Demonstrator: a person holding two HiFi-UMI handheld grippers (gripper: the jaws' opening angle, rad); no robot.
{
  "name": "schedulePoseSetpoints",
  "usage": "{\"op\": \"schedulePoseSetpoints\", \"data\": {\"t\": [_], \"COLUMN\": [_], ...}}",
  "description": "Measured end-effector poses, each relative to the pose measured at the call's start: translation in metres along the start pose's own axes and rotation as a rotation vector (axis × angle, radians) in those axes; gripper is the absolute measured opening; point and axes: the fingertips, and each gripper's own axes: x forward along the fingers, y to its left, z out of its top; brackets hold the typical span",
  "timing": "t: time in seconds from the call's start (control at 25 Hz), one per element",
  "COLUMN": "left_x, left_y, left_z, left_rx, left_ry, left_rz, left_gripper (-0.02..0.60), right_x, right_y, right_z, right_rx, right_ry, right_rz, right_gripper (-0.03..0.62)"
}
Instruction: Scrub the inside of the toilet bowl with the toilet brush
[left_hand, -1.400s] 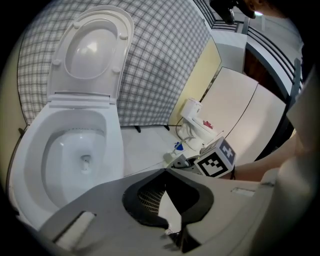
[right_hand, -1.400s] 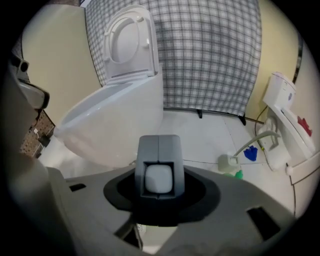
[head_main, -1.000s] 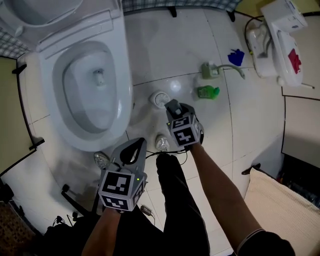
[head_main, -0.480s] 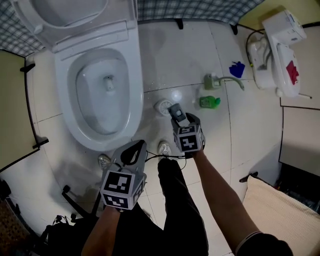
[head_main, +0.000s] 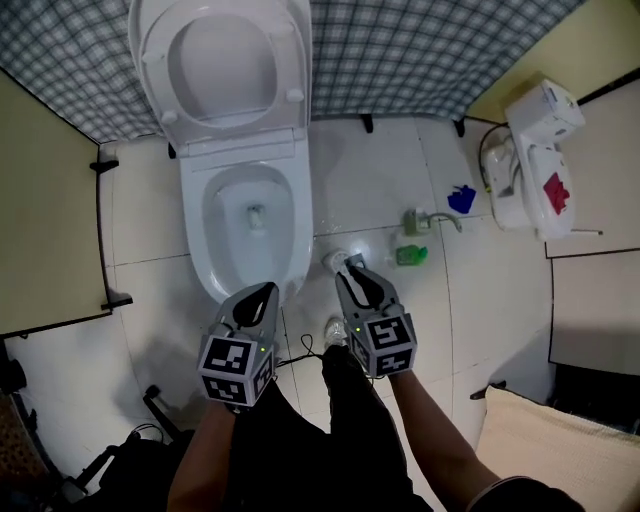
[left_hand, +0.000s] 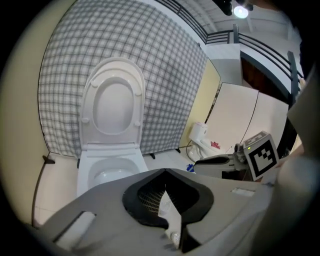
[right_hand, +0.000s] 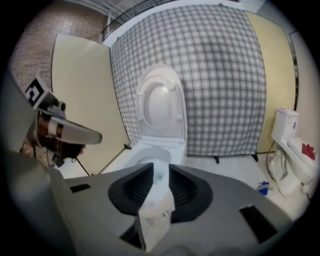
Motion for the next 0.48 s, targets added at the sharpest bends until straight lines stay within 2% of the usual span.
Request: {"op": "schedulePoseSetpoints", "data": {"t": [0.08,0.12,0.24,0.32,0.4,0.48], "left_x": [-0.026,-0.039,-0.075,-0.095,-0.113,-0.131], "left_y": [-0.005,-0.007,-0.011,-0.014,-0.019,-0.022], "left_z": [0.037,0.056,0.104,0.129,0.154,0.182], "left_rx": [0.003,0.011,0.055,0.075,0.086,0.113], "left_ry": [-0.059,-0.091,-0.170,-0.207,-0.251,-0.304], "left_rz": [-0.009,-0.010,0.000,-0.004,-0.017,-0.026], "left_gripper": [0.009,0.008,0.009,0.008,0.008,0.008], "right_x": [-0.020,-0.030,-0.061,-0.078,-0.092,-0.108], "right_y": [0.026,0.039,0.074,0.091,0.102,0.108], "right_z": [0.056,0.084,0.164,0.203,0.236,0.268], "right_rx": [0.011,0.018,0.029,0.006,-0.038,-0.073], "right_ry": [-0.087,-0.130,-0.264,-0.328,-0.386,-0.456], "right_rz": [0.061,0.092,0.184,0.231,0.248,0.246], "right_gripper": [0.055,0.043,0.040,0.040,0.014,0.014]}}
